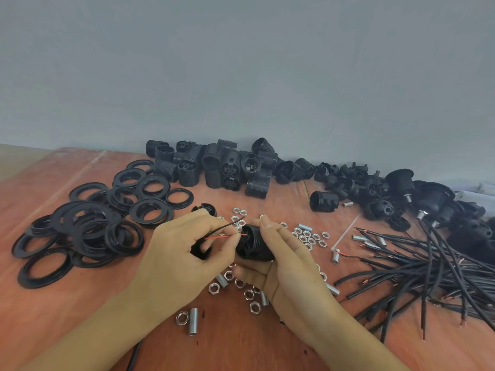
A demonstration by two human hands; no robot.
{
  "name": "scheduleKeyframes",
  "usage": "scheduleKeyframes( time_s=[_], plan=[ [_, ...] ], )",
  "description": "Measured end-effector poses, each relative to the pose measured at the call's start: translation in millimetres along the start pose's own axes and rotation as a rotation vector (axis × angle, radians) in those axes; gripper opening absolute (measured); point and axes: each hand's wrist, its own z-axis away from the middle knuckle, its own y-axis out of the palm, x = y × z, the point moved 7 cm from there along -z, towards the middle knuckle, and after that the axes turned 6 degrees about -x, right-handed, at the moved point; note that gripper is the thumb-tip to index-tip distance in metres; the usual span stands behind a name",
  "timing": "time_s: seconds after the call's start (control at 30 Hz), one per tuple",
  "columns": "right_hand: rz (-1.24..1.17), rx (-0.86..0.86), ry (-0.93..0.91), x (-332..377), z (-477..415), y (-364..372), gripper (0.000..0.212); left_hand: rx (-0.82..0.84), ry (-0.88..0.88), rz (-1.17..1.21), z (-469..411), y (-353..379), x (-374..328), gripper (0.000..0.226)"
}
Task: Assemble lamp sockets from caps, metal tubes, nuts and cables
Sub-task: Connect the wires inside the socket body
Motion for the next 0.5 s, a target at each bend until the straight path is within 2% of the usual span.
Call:
scheduleKeyframes(
  time_s=[0.23, 0.4, 0.5],
  plan=[
    [0.098, -0.054, -0.162, 6, 1, -4, 0.036, 0.046, 0.047, -0.038, 0, 2, 1, 0.015],
    [0.279, -0.078, -0.371, 19, 5, -5, 0.016, 0.107, 0.029, -0.007, 0, 4, 5, 0.014],
    [0.3, -0.063, -0.41, 20, 6, -4, 0.011, 0.121, 0.019, 0.008, 0, 4, 8, 0.019]
  ],
)
